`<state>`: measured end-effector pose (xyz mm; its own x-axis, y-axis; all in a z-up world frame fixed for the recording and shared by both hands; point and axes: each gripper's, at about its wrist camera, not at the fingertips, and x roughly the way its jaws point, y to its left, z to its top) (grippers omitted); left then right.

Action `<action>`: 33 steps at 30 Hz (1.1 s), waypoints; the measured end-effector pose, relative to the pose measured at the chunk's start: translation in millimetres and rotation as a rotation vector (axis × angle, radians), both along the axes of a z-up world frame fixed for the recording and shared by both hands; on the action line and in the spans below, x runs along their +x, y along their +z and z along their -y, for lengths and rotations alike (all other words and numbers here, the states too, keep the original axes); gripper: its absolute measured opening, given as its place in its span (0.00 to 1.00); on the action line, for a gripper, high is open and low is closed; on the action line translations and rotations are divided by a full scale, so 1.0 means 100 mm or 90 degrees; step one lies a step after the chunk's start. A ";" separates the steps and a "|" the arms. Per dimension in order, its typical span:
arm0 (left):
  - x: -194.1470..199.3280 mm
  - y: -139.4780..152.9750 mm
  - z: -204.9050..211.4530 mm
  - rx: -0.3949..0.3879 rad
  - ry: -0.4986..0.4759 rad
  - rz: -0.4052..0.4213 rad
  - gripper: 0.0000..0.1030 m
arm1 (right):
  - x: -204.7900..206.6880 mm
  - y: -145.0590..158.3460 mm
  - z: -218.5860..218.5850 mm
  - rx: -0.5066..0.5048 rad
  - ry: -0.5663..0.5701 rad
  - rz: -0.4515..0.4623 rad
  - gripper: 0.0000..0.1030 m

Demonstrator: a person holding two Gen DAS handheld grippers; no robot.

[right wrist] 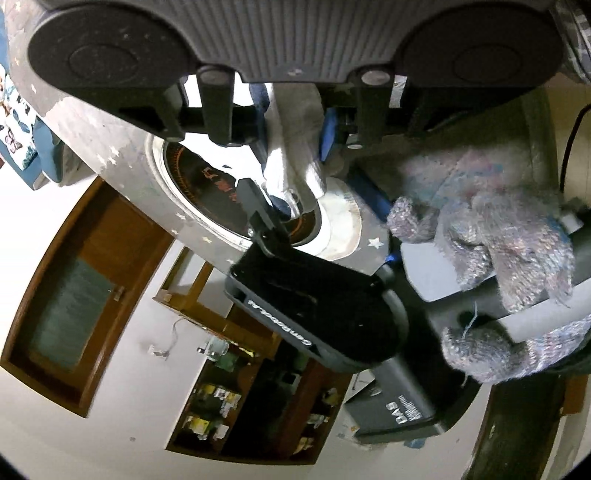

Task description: Fold clothes

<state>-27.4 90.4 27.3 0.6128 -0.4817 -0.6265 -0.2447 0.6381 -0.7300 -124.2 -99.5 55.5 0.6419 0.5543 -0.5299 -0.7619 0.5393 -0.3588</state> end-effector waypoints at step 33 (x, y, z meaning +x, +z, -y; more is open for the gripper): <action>0.06 -0.32 0.05 -0.072 -0.008 0.000 0.32 | 0.78 0.17 0.89 0.160 -0.123 -0.221 0.65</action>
